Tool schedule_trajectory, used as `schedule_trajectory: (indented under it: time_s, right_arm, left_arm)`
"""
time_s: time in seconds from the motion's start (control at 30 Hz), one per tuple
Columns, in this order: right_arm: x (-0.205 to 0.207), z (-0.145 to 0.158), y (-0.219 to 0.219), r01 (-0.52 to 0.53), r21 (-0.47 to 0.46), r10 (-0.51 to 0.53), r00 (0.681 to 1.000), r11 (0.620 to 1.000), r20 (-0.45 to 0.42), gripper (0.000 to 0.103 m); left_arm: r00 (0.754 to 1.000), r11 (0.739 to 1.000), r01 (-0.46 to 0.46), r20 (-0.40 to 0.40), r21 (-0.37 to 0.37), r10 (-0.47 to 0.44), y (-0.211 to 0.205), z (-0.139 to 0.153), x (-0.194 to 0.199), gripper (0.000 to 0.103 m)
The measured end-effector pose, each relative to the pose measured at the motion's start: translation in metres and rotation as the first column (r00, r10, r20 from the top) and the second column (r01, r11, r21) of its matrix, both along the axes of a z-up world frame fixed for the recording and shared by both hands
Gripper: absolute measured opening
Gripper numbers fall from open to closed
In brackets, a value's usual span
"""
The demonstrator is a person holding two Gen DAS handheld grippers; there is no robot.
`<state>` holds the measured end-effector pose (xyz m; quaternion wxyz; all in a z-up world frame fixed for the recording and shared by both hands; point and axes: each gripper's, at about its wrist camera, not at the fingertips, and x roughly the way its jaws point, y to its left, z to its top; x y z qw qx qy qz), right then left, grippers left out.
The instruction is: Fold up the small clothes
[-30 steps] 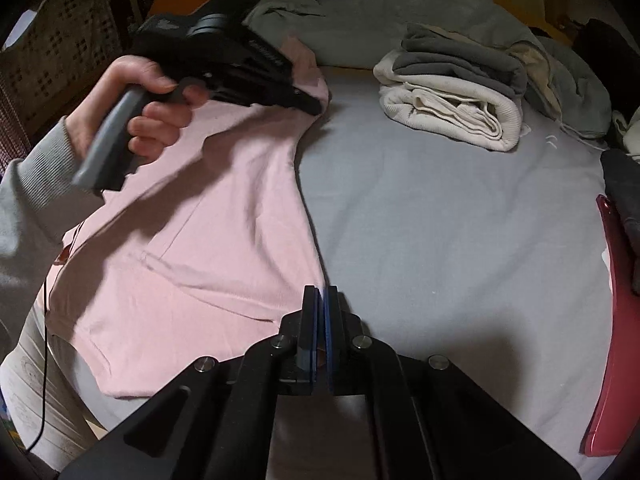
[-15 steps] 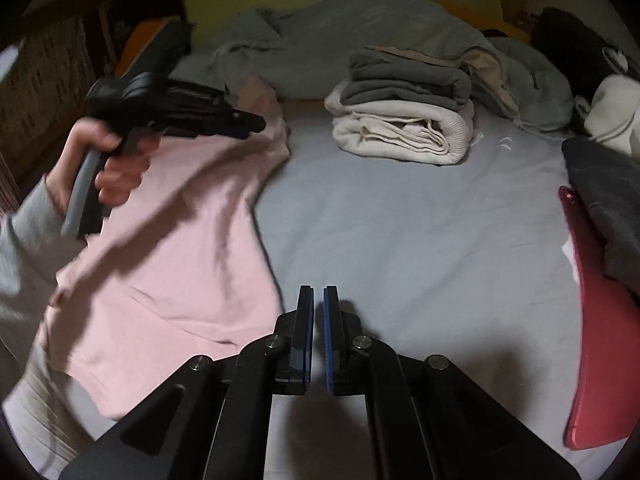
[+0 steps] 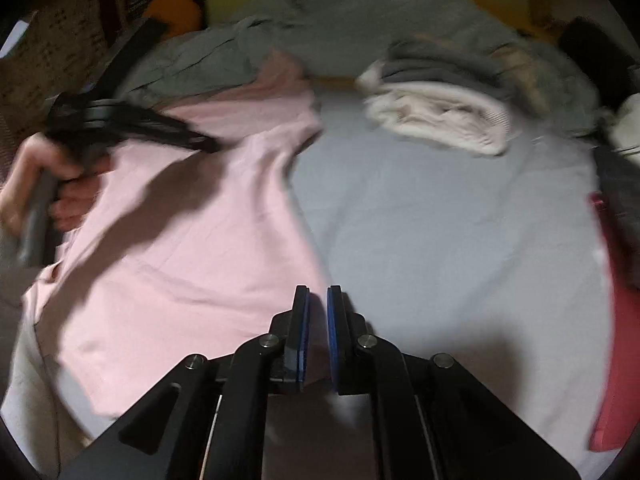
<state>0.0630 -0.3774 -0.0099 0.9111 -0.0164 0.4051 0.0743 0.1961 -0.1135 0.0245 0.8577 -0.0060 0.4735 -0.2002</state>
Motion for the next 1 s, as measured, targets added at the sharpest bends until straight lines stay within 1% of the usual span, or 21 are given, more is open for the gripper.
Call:
schedule_trajectory:
  time_s: [0.03,0.07,0.13,0.17,0.23,0.27,0.3,0.37,0.43,0.53,0.57,0.6,0.63,0.67,0.7,0.73,0.8,0.83,0.9,0.97,1.0]
  right_arm:
    - [0.001,0.0,-0.004,0.013,0.0,-0.013,1.0,1.0,-0.005,0.007]
    - [0.003,0.001,-0.011,0.018,0.05,-0.017,1.0,0.999,-0.027,0.007]
    - [0.004,0.002,-0.021,0.024,0.134,-0.018,0.999,0.991,-0.042,0.007]
    - [0.005,0.003,-0.023,0.022,0.158,-0.016,0.999,0.987,-0.039,0.007]
    - [0.0,0.01,-0.025,0.04,0.147,-0.041,0.999,0.988,0.01,0.007]
    - [-0.005,0.013,-0.024,0.044,0.13,-0.05,0.998,0.991,0.047,0.008]
    - [-0.008,0.017,-0.021,0.026,0.124,-0.035,0.997,0.992,0.075,0.013]
    - [-0.012,0.022,-0.018,-0.007,0.134,-0.005,0.996,0.991,0.092,0.017]
    - [-0.013,0.021,-0.015,-0.025,0.14,0.012,0.996,0.99,0.091,0.018]
    - [-0.01,0.016,-0.01,-0.05,0.146,0.041,0.997,0.988,0.063,0.018]
    - [-0.01,0.014,-0.008,-0.059,0.15,0.052,0.997,0.987,0.05,0.018]
    - [-0.008,0.012,-0.004,-0.075,0.152,0.071,0.997,0.986,0.034,0.02]
    - [-0.008,0.011,-0.001,-0.083,0.149,0.08,0.996,0.985,0.026,0.022]
    - [-0.008,0.008,0.002,-0.09,0.138,0.089,0.996,0.986,0.015,0.026]
    - [-0.008,0.007,0.004,-0.091,0.13,0.09,0.996,0.987,0.012,0.028]
    - [-0.009,0.005,0.006,-0.092,0.119,0.091,0.996,0.989,0.009,0.032]
    - [-0.007,0.001,0.008,-0.08,0.093,0.081,0.997,0.992,-0.002,0.033]
    - [-0.007,-0.001,0.007,-0.075,0.084,0.076,0.997,0.994,-0.005,0.033]
    - [-0.006,-0.004,0.008,-0.072,0.072,0.073,0.997,0.995,-0.014,0.033]
    - [-0.006,-0.007,0.007,-0.069,0.046,0.07,0.997,0.997,-0.024,0.033]
    - [-0.005,-0.009,0.009,-0.06,0.019,0.061,0.998,0.998,-0.031,0.033]
  left_arm:
    - [1.0,0.999,0.015,-0.006,-0.052,-0.015,0.005,0.004,-0.007,0.04]
    - [0.999,0.994,0.032,-0.023,-0.106,-0.035,0.01,0.006,-0.012,0.04]
    - [0.996,0.984,0.041,-0.075,-0.175,-0.055,0.013,0.005,-0.022,0.038]
    - [0.993,0.98,0.038,-0.106,-0.195,-0.06,0.012,0.001,-0.026,0.035]
    - [0.987,0.98,0.022,-0.151,-0.2,-0.053,0.01,-0.006,-0.037,0.021]
    - [0.984,0.978,0.029,-0.168,-0.205,-0.064,0.006,-0.011,-0.044,0.021]
    - [0.984,0.976,0.023,-0.165,-0.219,-0.06,0.005,-0.013,-0.055,0.021]
    - [0.99,0.972,0.034,-0.127,-0.234,-0.066,0.001,-0.01,-0.078,0.024]
    - [0.993,0.98,0.066,-0.087,-0.189,-0.084,-0.004,-0.009,-0.098,0.027]
    - [0.994,0.994,0.089,-0.057,-0.062,-0.092,-0.02,-0.02,-0.111,0.03]
    - [0.995,0.996,0.083,-0.055,-0.034,-0.085,-0.02,-0.023,-0.114,0.03]
    - [0.994,0.996,0.084,-0.067,-0.034,-0.087,-0.022,-0.028,-0.115,0.03]
    - [0.991,0.994,0.091,-0.088,-0.066,-0.096,-0.021,-0.032,-0.117,0.031]
    - [0.988,0.99,0.094,-0.11,-0.104,-0.105,-0.019,-0.036,-0.118,0.038]
    - [0.986,0.987,0.089,-0.126,-0.134,-0.107,-0.016,-0.039,-0.12,0.04]
    - [0.988,0.987,0.075,-0.122,-0.142,-0.093,-0.012,-0.041,-0.122,0.038]
    - [0.995,0.991,0.046,-0.083,-0.123,-0.056,-0.011,-0.038,-0.129,0.023]
    - [0.996,0.99,0.055,-0.059,-0.128,-0.063,-0.01,-0.036,-0.134,0.01]
    - [0.998,0.99,0.064,-0.012,-0.125,-0.066,-0.012,-0.032,-0.144,0.007]
    - [0.999,0.996,0.034,0.028,-0.088,-0.032,-0.012,-0.031,-0.15,0.005]
    - [0.999,0.996,0.024,0.041,-0.087,-0.02,-0.011,-0.032,-0.152,0.004]
